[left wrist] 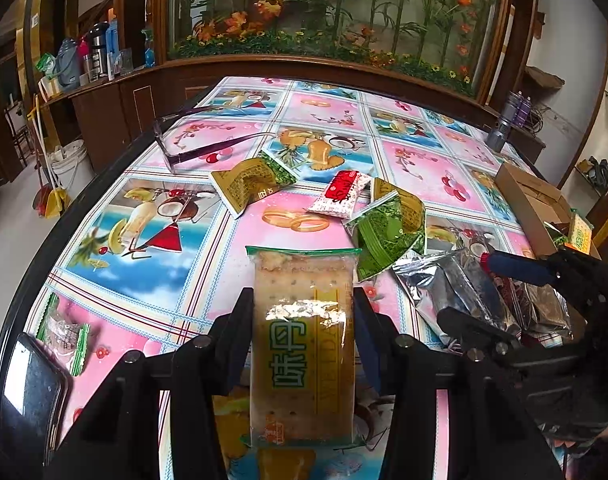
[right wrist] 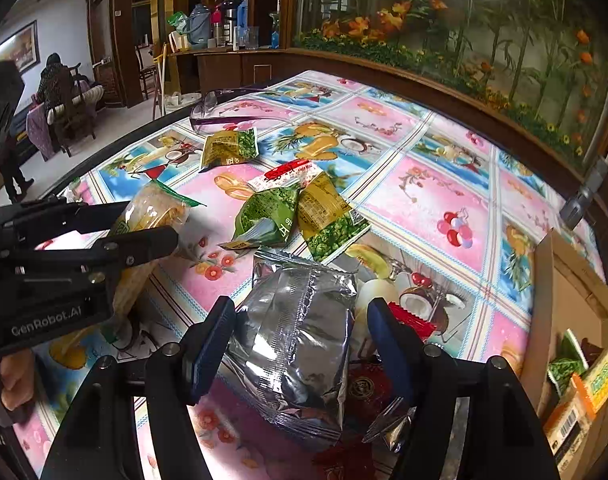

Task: Organize snacks
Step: 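Close the right tool on the silver foil packet and lift it, then carry the WEIDAN pack and silver foil packet over the cardboard box, then lower both packs into the box and open both tools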

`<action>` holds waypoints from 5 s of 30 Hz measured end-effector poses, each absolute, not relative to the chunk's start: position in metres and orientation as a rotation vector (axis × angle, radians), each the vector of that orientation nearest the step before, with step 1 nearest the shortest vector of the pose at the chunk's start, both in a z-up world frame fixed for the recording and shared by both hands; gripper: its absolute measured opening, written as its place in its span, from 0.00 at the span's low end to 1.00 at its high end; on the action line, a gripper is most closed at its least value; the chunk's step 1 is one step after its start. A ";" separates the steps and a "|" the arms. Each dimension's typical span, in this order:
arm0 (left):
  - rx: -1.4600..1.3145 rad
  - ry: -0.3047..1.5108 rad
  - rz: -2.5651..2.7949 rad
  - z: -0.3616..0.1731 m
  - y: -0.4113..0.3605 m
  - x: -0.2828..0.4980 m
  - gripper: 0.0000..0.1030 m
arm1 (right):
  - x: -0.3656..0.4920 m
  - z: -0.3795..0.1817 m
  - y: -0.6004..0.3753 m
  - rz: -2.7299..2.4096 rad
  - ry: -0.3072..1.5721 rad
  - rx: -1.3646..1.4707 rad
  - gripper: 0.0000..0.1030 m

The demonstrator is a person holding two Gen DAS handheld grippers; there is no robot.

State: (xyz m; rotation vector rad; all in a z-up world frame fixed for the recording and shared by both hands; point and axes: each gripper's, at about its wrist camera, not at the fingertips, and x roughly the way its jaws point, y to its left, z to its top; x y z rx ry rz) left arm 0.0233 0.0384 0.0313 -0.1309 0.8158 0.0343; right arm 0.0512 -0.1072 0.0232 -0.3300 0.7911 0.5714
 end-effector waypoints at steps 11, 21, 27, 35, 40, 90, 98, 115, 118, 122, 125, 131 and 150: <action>-0.132 0.812 0.039 0.032 0.040 0.024 0.44 | 0.023 0.019 -0.081 0.540 0.702 -0.513 0.43; -0.137 0.816 0.048 0.031 0.044 0.023 0.44 | 0.035 0.032 -0.105 0.683 0.800 -0.265 0.32; -0.140 0.820 0.051 0.031 0.044 0.023 0.44 | 0.044 0.038 -0.120 0.675 0.798 -0.131 0.73; -0.146 0.816 0.051 0.031 0.045 0.023 0.44 | 0.051 0.023 -0.107 0.587 0.825 -0.182 0.73; -0.143 0.816 0.049 0.030 0.044 0.024 0.44 | 0.055 0.008 -0.099 0.606 0.881 -0.228 0.63; -0.057 0.674 0.017 0.065 -0.012 0.019 0.45 | 0.066 0.099 -0.258 0.423 0.611 0.249 0.61; -0.048 0.649 -0.121 0.090 -0.074 0.034 0.45 | 0.070 0.108 -0.334 0.297 0.560 0.380 0.61; 0.009 0.761 -0.433 0.070 -0.262 0.094 0.44 | 0.089 0.077 -0.428 0.013 0.683 0.508 0.61; -0.021 0.814 -0.421 0.054 -0.261 0.110 0.44 | 0.095 0.067 -0.431 -0.030 0.740 0.497 0.61; 0.003 0.820 -0.406 0.044 -0.261 0.109 0.45 | 0.097 0.064 -0.427 -0.051 0.756 0.456 0.61; 0.060 0.784 -0.377 0.042 -0.266 0.101 0.46 | 0.098 0.061 -0.422 -0.062 0.764 0.420 0.61; 0.136 0.717 -0.361 0.046 -0.271 0.088 0.46 | 0.104 0.054 -0.411 -0.071 0.775 0.357 0.61; 0.161 0.685 -0.343 0.047 -0.272 0.085 0.46 | 0.105 0.051 -0.405 -0.085 0.792 0.331 0.61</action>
